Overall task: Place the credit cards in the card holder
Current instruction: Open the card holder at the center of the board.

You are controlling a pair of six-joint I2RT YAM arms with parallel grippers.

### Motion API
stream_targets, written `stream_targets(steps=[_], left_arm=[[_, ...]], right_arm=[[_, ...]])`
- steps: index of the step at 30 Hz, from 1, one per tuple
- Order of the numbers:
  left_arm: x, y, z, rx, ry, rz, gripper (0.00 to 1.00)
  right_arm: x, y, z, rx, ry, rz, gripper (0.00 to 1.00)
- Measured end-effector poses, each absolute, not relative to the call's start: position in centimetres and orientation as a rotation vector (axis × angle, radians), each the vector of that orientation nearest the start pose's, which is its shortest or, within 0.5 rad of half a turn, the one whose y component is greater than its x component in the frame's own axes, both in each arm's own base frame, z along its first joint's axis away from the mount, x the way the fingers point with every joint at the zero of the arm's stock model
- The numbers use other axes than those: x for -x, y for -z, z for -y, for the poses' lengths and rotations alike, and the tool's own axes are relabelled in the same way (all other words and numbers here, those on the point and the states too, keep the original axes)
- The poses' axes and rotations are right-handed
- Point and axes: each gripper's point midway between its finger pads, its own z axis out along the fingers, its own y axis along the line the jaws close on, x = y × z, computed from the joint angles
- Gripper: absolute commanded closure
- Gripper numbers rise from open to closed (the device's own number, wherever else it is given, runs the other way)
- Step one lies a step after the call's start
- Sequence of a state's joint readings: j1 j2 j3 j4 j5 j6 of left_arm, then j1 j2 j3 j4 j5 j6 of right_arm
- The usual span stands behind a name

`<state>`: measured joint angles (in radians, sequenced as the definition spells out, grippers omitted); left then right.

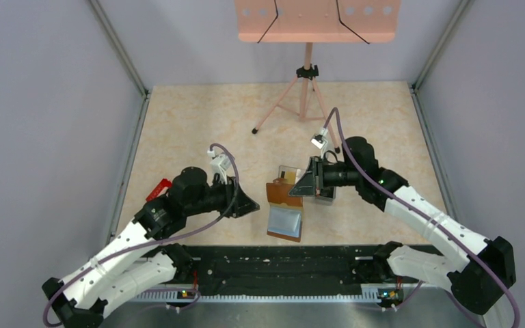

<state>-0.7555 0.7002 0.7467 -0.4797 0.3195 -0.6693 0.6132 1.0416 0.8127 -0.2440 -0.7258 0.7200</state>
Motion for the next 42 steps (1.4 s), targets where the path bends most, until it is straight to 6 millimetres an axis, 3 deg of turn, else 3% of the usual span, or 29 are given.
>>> stream_targets(steps=[8,20,26,35,42], left_arm=[[-13.1,-18.0,23.8,-0.213,1.164,-2.371,0.68],[-12.7,-15.2,24.6,-0.201,1.123,-2.508,0.69],[-12.4,-15.6,25.0,-0.217,1.157,-2.498,0.74],[-12.4,-18.6,26.0,-0.238,1.282,-2.368,0.76],[-12.5,-20.0,26.0,-0.246,1.313,-2.302,0.67]], right_arm=[[-16.1,-23.2,-28.1,0.332,-1.537,-2.261,1.0],[-16.1,-23.3,-28.1,0.309,-1.554,-2.26,1.0],[-16.1,-23.4,-28.2,0.306,-1.557,-2.256,1.0],[-16.0,-22.7,-28.1,0.301,-1.556,-2.271,1.0],[-15.9,-22.7,-28.1,0.306,-1.562,-2.271,1.0]])
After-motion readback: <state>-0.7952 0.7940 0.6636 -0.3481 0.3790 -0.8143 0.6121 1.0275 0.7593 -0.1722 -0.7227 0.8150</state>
